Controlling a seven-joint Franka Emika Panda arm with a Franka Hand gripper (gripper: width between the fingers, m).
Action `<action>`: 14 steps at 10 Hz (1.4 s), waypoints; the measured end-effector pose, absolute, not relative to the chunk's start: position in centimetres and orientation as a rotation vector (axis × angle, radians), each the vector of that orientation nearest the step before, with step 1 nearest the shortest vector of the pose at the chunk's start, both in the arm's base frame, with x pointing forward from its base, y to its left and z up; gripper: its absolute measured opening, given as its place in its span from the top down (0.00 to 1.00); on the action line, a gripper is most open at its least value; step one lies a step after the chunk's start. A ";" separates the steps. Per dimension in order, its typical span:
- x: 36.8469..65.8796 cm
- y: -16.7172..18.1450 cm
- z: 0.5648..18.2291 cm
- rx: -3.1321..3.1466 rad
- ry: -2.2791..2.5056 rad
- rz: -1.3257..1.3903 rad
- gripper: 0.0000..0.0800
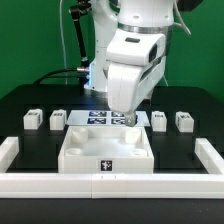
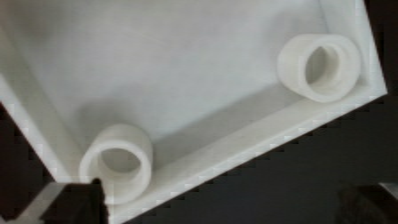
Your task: Assemble square table
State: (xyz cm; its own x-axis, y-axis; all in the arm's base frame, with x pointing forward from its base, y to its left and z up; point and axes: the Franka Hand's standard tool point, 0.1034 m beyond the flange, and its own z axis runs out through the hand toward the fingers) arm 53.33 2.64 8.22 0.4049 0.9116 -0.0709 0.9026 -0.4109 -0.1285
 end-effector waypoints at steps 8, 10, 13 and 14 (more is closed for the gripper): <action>42.9 -8.6 6.5 -1.849 -2.411 0.056 0.19; 43.0 -8.7 6.5 -1.842 -2.418 0.073 0.19; 43.1 -6.9 5.2 -2.044 -2.226 0.094 0.19; 43.9 -5.3 4.3 -2.119 -2.136 0.104 0.19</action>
Offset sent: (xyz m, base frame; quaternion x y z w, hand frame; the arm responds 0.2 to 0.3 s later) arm -0.0641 -0.0394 0.0016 -0.0027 0.0305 -0.1012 0.9944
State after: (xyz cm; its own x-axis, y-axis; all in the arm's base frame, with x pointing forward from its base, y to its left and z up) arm 43.89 -5.31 4.34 -0.0048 0.9990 0.0444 0.9899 0.0110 -0.1410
